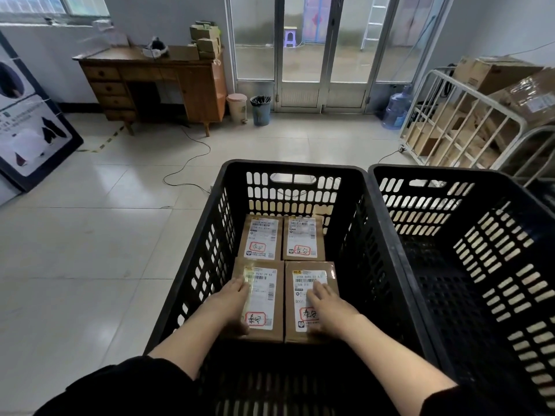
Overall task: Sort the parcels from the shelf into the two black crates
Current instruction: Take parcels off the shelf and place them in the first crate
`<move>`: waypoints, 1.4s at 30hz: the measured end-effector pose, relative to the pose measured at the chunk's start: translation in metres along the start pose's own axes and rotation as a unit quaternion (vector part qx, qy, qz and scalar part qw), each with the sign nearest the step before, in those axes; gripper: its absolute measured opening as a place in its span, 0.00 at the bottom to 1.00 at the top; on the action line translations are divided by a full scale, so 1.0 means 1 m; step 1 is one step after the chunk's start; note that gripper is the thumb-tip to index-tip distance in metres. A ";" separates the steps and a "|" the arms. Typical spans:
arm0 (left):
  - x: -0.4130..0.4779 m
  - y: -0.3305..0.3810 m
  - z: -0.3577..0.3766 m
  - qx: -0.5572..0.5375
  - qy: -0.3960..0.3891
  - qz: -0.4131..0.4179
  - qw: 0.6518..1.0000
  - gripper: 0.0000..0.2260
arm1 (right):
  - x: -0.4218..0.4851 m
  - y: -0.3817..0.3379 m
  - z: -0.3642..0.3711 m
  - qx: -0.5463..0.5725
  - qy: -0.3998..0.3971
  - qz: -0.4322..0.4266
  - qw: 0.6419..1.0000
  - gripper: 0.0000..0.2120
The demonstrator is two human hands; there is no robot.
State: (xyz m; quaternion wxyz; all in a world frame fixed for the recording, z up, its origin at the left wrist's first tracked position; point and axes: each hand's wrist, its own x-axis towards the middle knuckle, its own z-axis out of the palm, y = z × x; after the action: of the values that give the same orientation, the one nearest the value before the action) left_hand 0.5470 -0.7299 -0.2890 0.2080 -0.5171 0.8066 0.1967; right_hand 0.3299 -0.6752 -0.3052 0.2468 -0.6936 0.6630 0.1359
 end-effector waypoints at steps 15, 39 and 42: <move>-0.029 0.013 -0.043 0.029 0.076 0.020 0.996 0.49 | -0.034 -0.014 -0.030 0.009 0.046 -0.002 0.999 0.41; -0.151 0.026 -0.045 -0.026 0.213 0.086 0.973 0.33 | -0.162 -0.055 -0.032 0.069 0.219 0.033 0.973 0.29; -0.171 0.029 -0.039 -0.037 0.226 0.097 0.969 0.33 | -0.187 -0.064 -0.024 0.077 0.263 0.036 0.961 0.29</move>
State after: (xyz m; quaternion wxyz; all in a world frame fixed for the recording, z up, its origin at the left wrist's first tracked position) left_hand 0.5800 -0.6107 -0.1617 -0.0190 -0.4751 0.8709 0.1240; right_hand 0.3744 -0.5289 -0.1780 0.1112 -0.6596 0.7373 -0.0944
